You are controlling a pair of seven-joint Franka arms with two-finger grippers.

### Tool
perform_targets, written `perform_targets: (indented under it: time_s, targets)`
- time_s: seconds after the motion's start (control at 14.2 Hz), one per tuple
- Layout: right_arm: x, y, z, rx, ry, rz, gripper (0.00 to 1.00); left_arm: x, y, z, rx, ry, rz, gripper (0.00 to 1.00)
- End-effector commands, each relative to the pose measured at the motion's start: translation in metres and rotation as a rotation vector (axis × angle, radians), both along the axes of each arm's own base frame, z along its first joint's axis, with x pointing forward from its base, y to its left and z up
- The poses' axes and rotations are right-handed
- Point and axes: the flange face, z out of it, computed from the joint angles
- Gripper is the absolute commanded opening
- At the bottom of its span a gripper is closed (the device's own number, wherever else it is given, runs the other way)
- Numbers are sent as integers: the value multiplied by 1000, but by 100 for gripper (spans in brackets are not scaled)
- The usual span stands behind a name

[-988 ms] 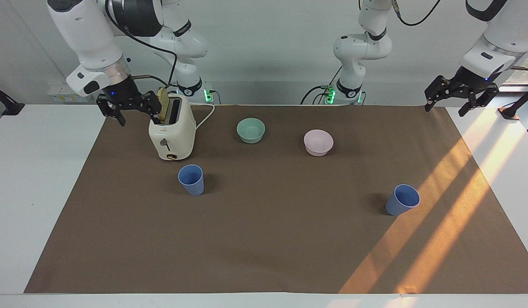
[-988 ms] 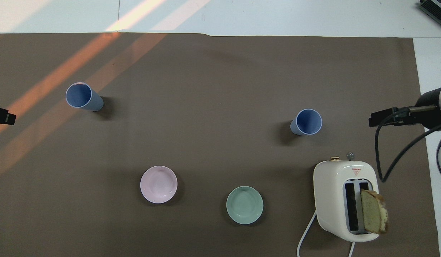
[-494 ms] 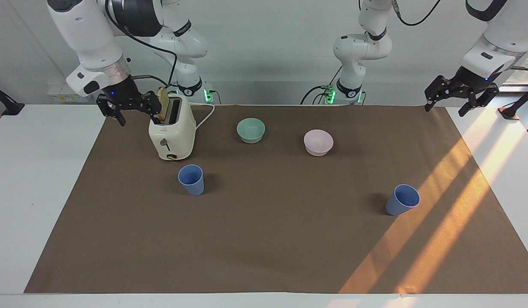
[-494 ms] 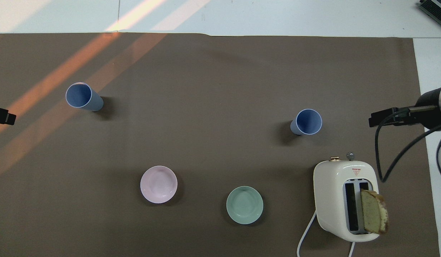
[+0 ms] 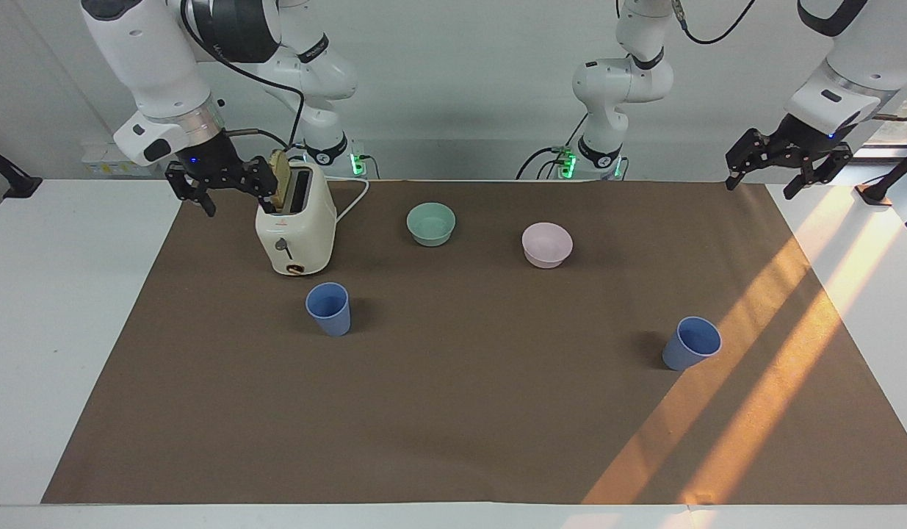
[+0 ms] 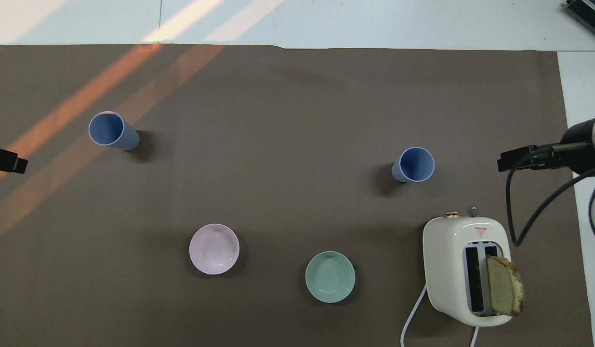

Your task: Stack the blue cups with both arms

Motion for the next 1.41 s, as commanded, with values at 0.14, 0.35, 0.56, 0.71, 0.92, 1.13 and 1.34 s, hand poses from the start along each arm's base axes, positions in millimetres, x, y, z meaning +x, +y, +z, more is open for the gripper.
perform_targets:
  time_s: [0.14, 0.35, 0.56, 0.71, 0.92, 1.13, 1.34]
  targets:
    - [-4, -3, 5, 14, 3, 19, 100, -1, -7, 6, 11, -29, -4, 100]
    - [-4, -4, 5, 13, 3, 21, 100, 11, -4, -1, 16, -63, 1, 100]
    - [-4, -4, 5, 13, 3, 20, 100, 37, 0, -23, 19, -105, 8, 100]
    - [-4, -4, 5, 13, 3, 20, 100, 62, 3, -44, 20, -147, 10, 100]
    - [-4, -4, 5, 13, 3, 20, 100, 86, 17, -69, 29, -196, 16, 100]
    - [-4, -3, 5, 13, 3, 23, 100, 115, 20, -116, 4, -211, 29, 100]
    - [-4, -4, 5, 13, 3, 20, 100, 132, 23, -172, -5, -180, 40, 100]
